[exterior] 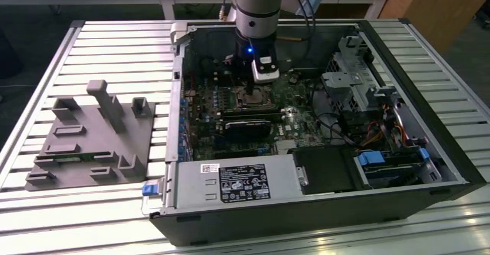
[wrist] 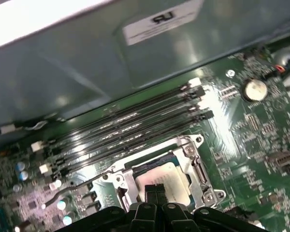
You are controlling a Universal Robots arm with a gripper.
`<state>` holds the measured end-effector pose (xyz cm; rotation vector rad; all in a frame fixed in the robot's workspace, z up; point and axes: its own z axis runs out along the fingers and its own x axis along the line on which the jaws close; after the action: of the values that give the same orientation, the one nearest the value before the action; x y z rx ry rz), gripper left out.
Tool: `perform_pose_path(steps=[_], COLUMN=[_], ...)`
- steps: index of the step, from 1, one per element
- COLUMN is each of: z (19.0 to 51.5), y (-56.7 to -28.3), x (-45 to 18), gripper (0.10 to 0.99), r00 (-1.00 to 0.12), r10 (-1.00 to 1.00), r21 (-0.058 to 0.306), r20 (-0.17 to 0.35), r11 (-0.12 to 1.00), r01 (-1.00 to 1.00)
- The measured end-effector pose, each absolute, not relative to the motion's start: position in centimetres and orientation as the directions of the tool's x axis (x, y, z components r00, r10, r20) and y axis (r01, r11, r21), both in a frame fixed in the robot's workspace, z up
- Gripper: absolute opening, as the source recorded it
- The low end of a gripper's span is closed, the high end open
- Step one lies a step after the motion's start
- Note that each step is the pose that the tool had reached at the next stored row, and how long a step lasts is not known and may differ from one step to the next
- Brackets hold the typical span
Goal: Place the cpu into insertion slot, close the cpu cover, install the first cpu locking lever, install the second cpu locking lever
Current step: 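Close the cpu cover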
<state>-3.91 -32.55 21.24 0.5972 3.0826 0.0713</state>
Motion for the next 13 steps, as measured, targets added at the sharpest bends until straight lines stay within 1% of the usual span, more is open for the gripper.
perform_pose_path(steps=[9, 13], z=[21.19, 21.14], y=[-32.55, -32.56], x=[-3.92, -3.91], gripper=[0.106, 0.106], r00=[-0.975, -0.987], r10=[0.22, 0.161], r21=[0.047, 0.049], r20=[0.007, -0.005], r11=[0.974, 0.986], r01=[0.22, 0.16])
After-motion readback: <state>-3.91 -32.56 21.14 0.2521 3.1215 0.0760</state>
